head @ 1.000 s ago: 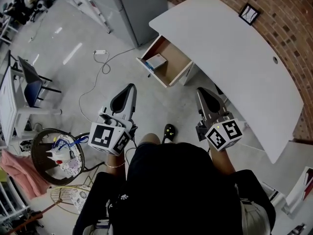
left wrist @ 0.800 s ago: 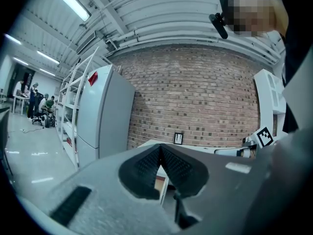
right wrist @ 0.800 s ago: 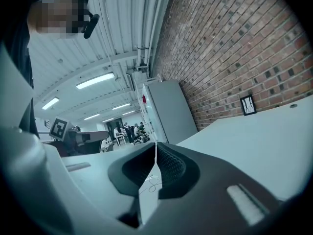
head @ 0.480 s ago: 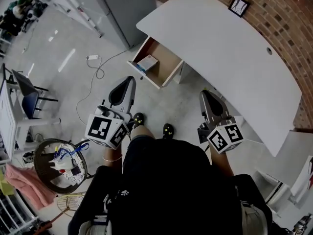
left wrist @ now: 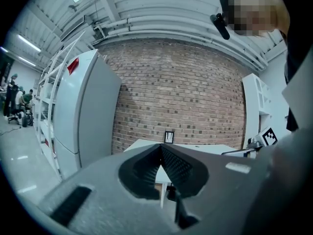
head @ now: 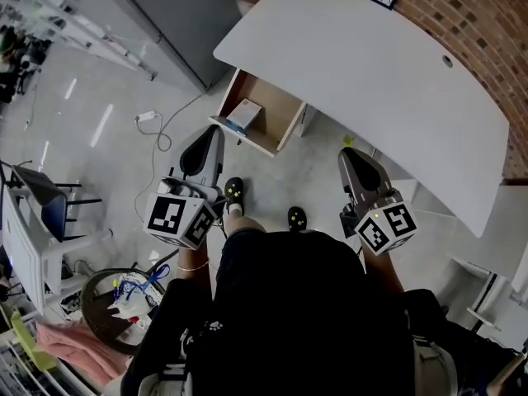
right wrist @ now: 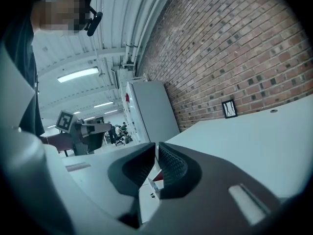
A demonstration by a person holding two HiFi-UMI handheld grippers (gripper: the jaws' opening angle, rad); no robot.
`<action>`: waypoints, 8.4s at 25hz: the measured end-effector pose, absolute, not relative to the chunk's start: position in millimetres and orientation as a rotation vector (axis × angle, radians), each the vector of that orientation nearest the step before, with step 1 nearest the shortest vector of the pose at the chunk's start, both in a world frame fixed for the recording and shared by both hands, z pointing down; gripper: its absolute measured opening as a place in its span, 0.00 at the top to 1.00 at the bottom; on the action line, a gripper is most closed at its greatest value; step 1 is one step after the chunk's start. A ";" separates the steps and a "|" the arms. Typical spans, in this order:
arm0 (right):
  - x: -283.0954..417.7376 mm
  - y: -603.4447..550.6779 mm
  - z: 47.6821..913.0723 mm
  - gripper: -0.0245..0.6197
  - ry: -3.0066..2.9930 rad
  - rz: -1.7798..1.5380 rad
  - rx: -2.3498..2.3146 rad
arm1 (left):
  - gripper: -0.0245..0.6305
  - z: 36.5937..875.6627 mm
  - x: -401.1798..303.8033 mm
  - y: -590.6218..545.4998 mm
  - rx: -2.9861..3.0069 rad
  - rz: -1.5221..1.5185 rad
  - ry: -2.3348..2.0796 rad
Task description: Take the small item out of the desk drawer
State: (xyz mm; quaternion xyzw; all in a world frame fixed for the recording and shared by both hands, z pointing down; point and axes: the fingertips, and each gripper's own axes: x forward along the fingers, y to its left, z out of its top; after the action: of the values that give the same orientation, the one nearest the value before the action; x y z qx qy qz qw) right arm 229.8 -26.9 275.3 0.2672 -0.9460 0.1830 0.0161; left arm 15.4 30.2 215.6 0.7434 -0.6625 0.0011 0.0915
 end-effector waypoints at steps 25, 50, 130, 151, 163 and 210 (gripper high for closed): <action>68.8 -35.5 284.0 0.94 -2.772 0.623 1.213 | 0.97 256.0 -150.1 -35.2 2.365 0.106 -1.610; 11.2 -45.1 312.1 0.94 -2.610 0.639 1.414 | 0.95 310.6 -194.0 -58.8 2.423 0.163 -1.328; -86.2 -111.7 689.5 0.62 -2.008 1.255 0.825 | 0.60 691.4 -153.9 -116.7 1.807 0.892 -0.909; -101.0 -120.9 735.5 0.52 -1.848 1.392 0.604 | 0.60 706.7 -151.5 -121.1 1.727 0.946 -0.824; -99.3 -130.2 741.0 0.66 -1.851 1.519 0.655 | 0.61 707.9 -149.9 -118.0 1.723 0.968 -0.767; -126.7 -171.6 739.4 0.79 -2.049 1.778 0.699 | 0.63 695.9 -156.4 -126.0 1.761 0.811 -0.819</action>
State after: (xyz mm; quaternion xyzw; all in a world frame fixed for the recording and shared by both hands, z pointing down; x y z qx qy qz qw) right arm -126.7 -171.6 739.4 0.2458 -0.7208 0.6255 0.1694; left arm -156.4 -126.0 695.9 0.7268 -0.3378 0.3348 0.4956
